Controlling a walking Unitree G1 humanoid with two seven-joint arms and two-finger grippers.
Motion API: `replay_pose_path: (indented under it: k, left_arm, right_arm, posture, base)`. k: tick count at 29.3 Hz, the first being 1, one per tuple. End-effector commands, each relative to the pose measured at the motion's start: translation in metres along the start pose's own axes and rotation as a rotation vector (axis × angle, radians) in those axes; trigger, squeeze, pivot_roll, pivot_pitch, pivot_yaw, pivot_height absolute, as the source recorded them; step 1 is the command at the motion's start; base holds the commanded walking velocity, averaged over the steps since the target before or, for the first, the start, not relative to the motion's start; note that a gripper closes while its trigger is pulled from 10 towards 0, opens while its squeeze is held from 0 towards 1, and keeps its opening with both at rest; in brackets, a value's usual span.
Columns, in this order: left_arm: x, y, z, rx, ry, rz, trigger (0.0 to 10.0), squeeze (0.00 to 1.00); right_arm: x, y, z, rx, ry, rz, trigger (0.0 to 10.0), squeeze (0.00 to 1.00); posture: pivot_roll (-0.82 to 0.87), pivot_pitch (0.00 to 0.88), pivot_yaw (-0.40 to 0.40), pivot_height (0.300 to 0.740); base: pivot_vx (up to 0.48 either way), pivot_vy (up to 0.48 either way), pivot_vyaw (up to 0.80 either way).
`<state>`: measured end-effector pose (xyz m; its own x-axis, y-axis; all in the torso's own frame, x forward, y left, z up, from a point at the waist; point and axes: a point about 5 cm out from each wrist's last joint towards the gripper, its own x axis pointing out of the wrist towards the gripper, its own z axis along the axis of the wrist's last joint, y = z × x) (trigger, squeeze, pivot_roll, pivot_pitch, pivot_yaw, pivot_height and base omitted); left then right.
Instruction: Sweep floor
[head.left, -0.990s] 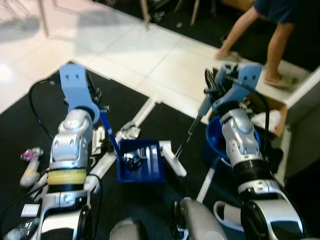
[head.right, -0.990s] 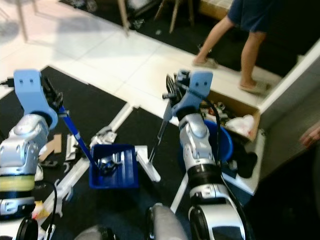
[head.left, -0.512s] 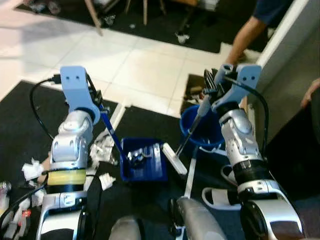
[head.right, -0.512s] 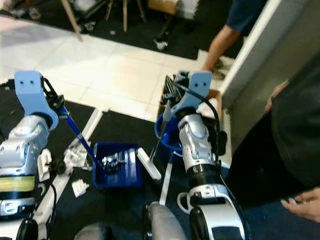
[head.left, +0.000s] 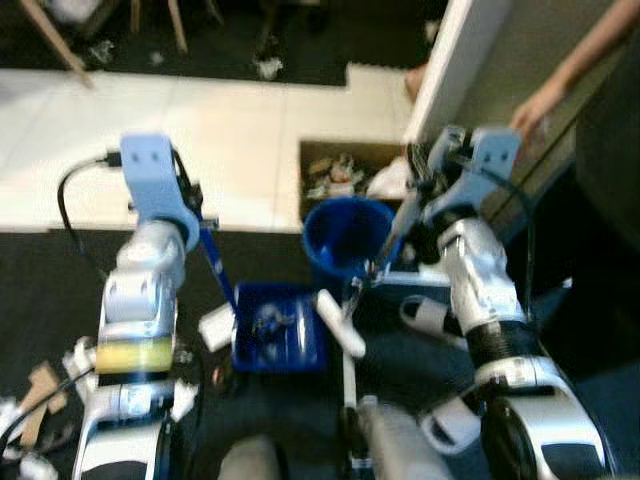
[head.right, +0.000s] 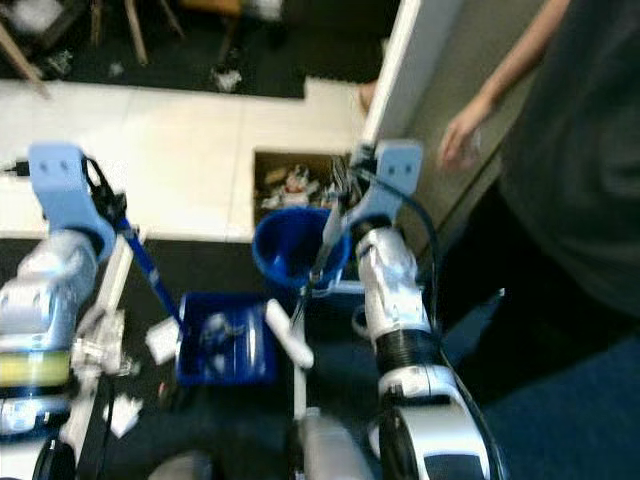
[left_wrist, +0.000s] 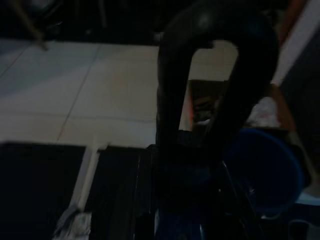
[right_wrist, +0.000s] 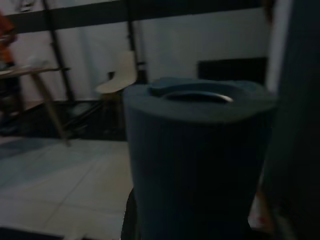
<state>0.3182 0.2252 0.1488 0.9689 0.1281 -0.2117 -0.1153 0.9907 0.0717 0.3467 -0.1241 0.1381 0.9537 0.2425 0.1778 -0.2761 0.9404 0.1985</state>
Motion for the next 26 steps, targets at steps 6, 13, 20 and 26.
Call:
replay_pose_path:
  k: [6, 13, 20, 26]
  left_arm:
    - [-0.001, -0.003, 0.004, -0.017, -0.028, -0.011, 10.0, 0.00]
    - [-0.001, -0.003, 0.003, -0.017, -0.027, -0.009, 10.0, 0.00]
    - [-0.001, -0.002, 0.002, -0.016, -0.023, -0.006, 10.0, 0.00]
    - [0.001, -0.007, -0.014, 0.005, -0.035, 0.028, 10.0, 0.00]
  right_arm:
    - [0.002, 0.003, 0.006, 0.000, -0.040, 0.006, 10.0, 0.00]
    - [0.003, 0.003, 0.007, 0.004, -0.041, 0.013, 10.0, 0.00]
    - [0.003, 0.006, 0.007, 0.017, -0.045, 0.029, 10.0, 0.00]
    - [0.008, 0.015, 0.008, 0.039, -0.044, 0.073, 10.0, 0.00]
  posture:
    - [0.05, 0.000, -0.067, 0.740]
    - [0.05, 0.000, -0.070, 0.740]
    - [0.05, 0.000, -0.069, 0.740]
    - [0.05, 0.000, -0.071, 0.740]
  base:
    - [0.000, 0.000, -0.80]
    - [0.000, 0.000, -0.46]
    - [0.000, 0.000, 0.00]
    - [0.000, 0.000, 0.00]
